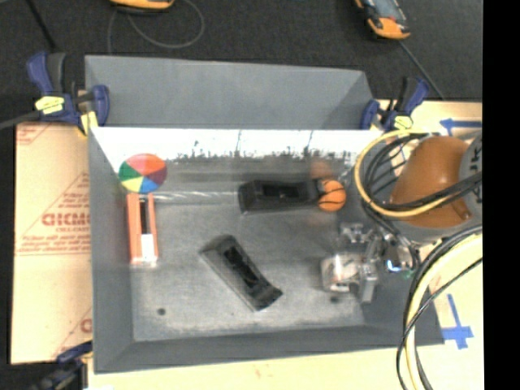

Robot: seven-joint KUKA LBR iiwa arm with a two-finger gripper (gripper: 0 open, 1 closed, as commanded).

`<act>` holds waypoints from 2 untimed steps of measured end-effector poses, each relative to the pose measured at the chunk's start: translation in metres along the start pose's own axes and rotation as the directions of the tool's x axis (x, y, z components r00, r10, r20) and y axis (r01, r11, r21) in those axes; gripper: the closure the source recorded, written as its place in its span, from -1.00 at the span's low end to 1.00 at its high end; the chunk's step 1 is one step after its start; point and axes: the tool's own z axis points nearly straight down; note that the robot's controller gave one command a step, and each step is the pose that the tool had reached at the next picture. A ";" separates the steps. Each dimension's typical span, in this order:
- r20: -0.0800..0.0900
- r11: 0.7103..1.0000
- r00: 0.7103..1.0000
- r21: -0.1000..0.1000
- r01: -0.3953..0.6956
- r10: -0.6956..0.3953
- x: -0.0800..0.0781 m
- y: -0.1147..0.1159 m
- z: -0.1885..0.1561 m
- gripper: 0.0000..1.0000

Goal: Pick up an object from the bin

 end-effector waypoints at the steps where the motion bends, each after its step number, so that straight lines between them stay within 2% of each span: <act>1: 0.006 0.998 0.998 0.002 -0.061 0.061 0.002 0.000 -0.016 -1.00; 2: 0.007 1.000 1.000 0.004 0.012 -0.012 -0.003 -0.001 -0.003 -1.00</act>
Offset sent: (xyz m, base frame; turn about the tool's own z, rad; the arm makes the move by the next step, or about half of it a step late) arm 0.0004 0.0006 -0.0161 -0.0623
